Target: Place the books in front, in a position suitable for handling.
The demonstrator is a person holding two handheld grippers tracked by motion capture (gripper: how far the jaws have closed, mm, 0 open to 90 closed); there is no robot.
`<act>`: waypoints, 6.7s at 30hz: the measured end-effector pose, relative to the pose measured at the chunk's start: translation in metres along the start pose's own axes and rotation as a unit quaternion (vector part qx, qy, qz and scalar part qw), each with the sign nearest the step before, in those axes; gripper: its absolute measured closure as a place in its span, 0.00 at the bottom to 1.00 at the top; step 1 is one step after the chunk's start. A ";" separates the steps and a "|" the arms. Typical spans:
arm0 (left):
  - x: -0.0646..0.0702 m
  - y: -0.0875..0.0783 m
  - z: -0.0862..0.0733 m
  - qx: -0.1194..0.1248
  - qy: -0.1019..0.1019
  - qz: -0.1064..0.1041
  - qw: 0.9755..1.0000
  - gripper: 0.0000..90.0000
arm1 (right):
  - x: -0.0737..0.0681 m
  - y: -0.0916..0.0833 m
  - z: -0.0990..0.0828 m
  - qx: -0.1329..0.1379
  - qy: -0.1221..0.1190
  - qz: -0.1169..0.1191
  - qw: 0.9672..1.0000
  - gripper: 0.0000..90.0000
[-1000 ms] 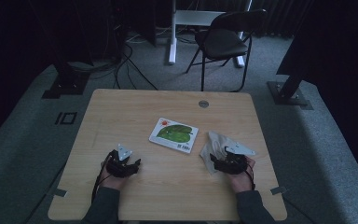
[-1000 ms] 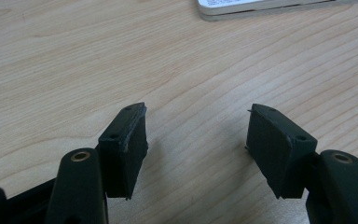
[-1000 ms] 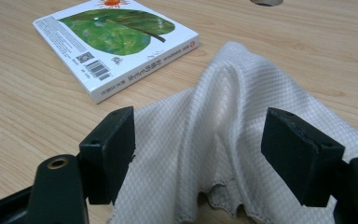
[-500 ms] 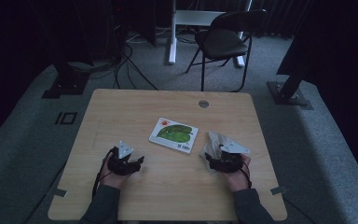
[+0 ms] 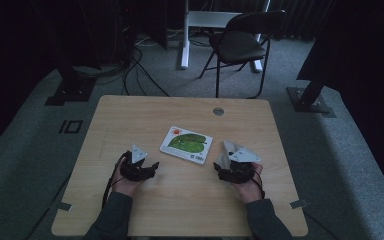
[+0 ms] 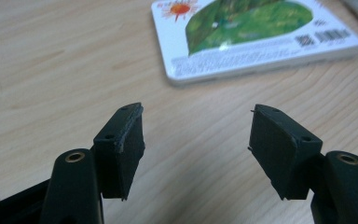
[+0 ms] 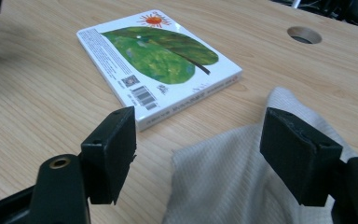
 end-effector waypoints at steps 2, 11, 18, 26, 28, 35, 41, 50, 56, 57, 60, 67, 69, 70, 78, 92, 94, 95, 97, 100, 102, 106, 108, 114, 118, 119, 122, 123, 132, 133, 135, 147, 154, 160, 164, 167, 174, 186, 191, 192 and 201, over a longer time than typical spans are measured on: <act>0.002 0.002 0.004 0.004 -0.009 -0.008 1.000 0.39 | -0.002 0.002 0.002 0.000 -0.001 0.002 1.000 0.29; 0.007 0.011 0.021 0.016 -0.017 -0.025 0.999 0.39 | -0.010 0.013 0.006 -0.008 -0.007 0.013 1.000 0.29; 0.011 0.021 0.027 0.014 -0.014 -0.025 0.999 0.41 | -0.016 0.024 0.008 -0.015 -0.010 0.019 1.000 0.26; 0.014 0.031 0.035 0.018 -0.013 -0.039 0.999 0.39 | -0.020 0.034 0.009 -0.022 -0.017 0.023 0.999 0.23; 0.013 0.034 0.037 0.018 -0.014 -0.041 0.999 0.39 | -0.020 0.036 0.009 -0.024 -0.017 0.023 0.999 0.23; 0.010 0.048 0.039 0.010 -0.011 -0.047 0.999 0.34 | -0.020 0.045 0.005 -0.035 -0.013 0.025 0.999 0.22; 0.005 0.063 0.035 -0.001 -0.016 -0.050 0.999 0.33 | -0.024 0.054 0.003 -0.045 -0.015 0.026 0.999 0.22; -0.001 0.078 0.036 -0.014 -0.017 -0.042 0.999 0.31 | -0.027 0.062 -0.002 -0.058 -0.014 0.031 0.998 0.21; -0.001 0.088 0.035 -0.030 -0.014 -0.042 0.999 0.31 | -0.027 0.067 -0.004 -0.064 -0.015 0.033 0.997 0.21; -0.001 0.089 0.034 -0.031 -0.017 -0.043 0.998 0.30 | -0.028 0.068 -0.004 -0.065 -0.014 0.034 0.997 0.21; -0.004 0.090 0.034 -0.030 -0.028 -0.046 0.998 0.30 | -0.027 0.070 -0.005 -0.067 -0.011 0.035 0.997 0.21; -0.007 0.094 0.036 -0.033 -0.036 -0.050 0.998 0.29 | -0.028 0.077 -0.008 -0.074 -0.007 0.036 0.997 0.21; -0.007 0.095 0.036 -0.033 -0.040 -0.055 0.997 0.29 | -0.028 0.079 -0.009 -0.076 -0.004 0.040 0.996 0.21; -0.007 0.095 0.037 -0.033 -0.040 -0.058 0.997 0.29 | -0.028 0.080 -0.010 -0.077 -0.006 0.040 0.996 0.21; -0.006 0.097 0.037 -0.032 -0.044 -0.064 0.996 0.30 | -0.028 0.083 -0.010 -0.082 -0.003 0.043 0.996 0.24; -0.008 0.098 0.035 -0.034 -0.056 -0.078 0.995 0.29 | -0.026 0.085 -0.011 -0.085 0.004 0.049 0.995 0.30; -0.007 0.097 0.035 -0.034 -0.057 -0.077 0.995 0.29 | -0.025 0.085 -0.010 -0.085 0.005 0.050 0.995 0.32; -0.006 0.097 0.035 -0.035 -0.057 -0.078 0.995 0.29 | -0.025 0.085 -0.010 -0.084 0.005 0.051 0.995 0.32; -0.004 0.095 0.034 -0.037 -0.056 -0.080 0.995 0.29 | -0.025 0.085 -0.010 -0.083 0.007 0.052 0.995 0.33; -0.002 0.093 0.032 -0.034 -0.056 -0.082 0.994 0.29 | -0.024 0.084 -0.010 -0.082 0.006 0.051 0.995 0.33; -0.001 0.091 0.031 -0.035 -0.055 -0.084 0.994 0.29 | -0.024 0.084 -0.011 -0.082 0.008 0.052 0.995 0.33; 0.003 0.087 0.028 -0.039 -0.053 -0.082 0.994 0.29 | -0.023 0.084 -0.011 -0.081 0.012 0.054 0.995 0.32; 0.005 0.085 0.026 -0.040 -0.054 -0.082 0.994 0.29 | -0.023 0.083 -0.011 -0.081 0.011 0.054 0.995 0.32; 0.010 0.077 0.020 -0.043 -0.046 -0.084 0.994 0.29 | -0.024 0.081 -0.013 -0.084 0.008 0.058 0.995 0.30; 0.012 0.073 0.017 -0.044 -0.045 -0.084 0.994 0.29 | -0.025 0.080 -0.013 -0.084 0.004 0.060 0.995 0.29; 0.013 0.072 0.016 -0.044 -0.044 -0.084 0.994 0.29 | -0.025 0.080 -0.013 -0.084 0.003 0.061 0.995 0.29; 0.015 0.068 0.014 -0.046 -0.042 -0.085 0.994 0.29 | -0.027 0.078 -0.014 -0.087 -0.002 0.064 0.994 0.29; 0.017 0.067 0.012 -0.049 -0.033 -0.083 0.995 0.29 | -0.027 0.078 -0.014 -0.087 -0.002 0.064 0.994 0.29; 0.023 0.059 0.005 -0.055 -0.019 -0.071 0.996 0.29 | -0.031 0.074 -0.016 -0.087 -0.010 0.068 0.994 0.29; 0.023 0.058 0.004 -0.058 -0.017 -0.071 0.996 0.29 | -0.031 0.074 -0.016 -0.087 -0.010 0.068 0.994 0.29; 0.025 0.056 0.003 -0.058 -0.017 -0.071 0.996 0.29 | -0.032 0.073 -0.017 -0.088 -0.011 0.069 0.994 0.29; 0.033 0.045 -0.006 -0.050 -0.029 -0.080 0.995 0.32 | -0.037 0.065 -0.021 -0.090 -0.019 0.079 0.993 0.28; 0.040 0.037 -0.011 -0.053 -0.026 -0.080 0.995 0.33 | -0.039 0.059 -0.024 -0.090 -0.026 0.083 0.992 0.28; 0.043 0.032 -0.015 -0.049 -0.031 -0.084 0.995 0.35 | -0.041 0.055 -0.027 -0.091 -0.027 0.085 0.992 0.28; 0.047 0.028 -0.018 -0.050 -0.031 -0.087 0.994 0.35 | -0.044 0.051 -0.029 -0.091 -0.027 0.085 0.992 0.28; 0.052 0.023 -0.022 -0.051 -0.030 -0.090 0.994 0.35 | -0.045 0.047 -0.032 -0.089 -0.028 0.089 0.992 0.28; 0.059 0.012 -0.029 -0.055 -0.027 -0.095 0.994 0.36 | -0.053 0.037 -0.038 -0.091 -0.033 0.095 0.991 0.28; 0.070 0.000 -0.039 -0.053 -0.022 -0.110 0.992 0.37 | -0.062 0.018 -0.049 -0.093 -0.040 0.106 0.989 0.30; 0.076 -0.006 -0.044 -0.055 -0.012 -0.110 0.992 0.37 | -0.064 0.013 -0.052 -0.094 -0.038 0.109 0.989 0.30; 0.077 -0.006 -0.044 -0.054 -0.010 -0.108 0.993 0.37 | -0.064 0.012 -0.053 -0.094 -0.038 0.110 0.989 0.30; 0.078 -0.009 -0.048 -0.051 -0.010 -0.103 0.993 0.37 | -0.069 0.005 -0.056 -0.096 -0.042 0.114 0.988 0.31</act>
Point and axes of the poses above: each handheld gripper's, and its own axes: y roughly forward along the jaws, z roughly out of its top, x roughly to its right, the point moved 8 cm from there along y, roughly forward along the jaws, and after that the axes turned 1 degree about -z, right-handed, at the moved point
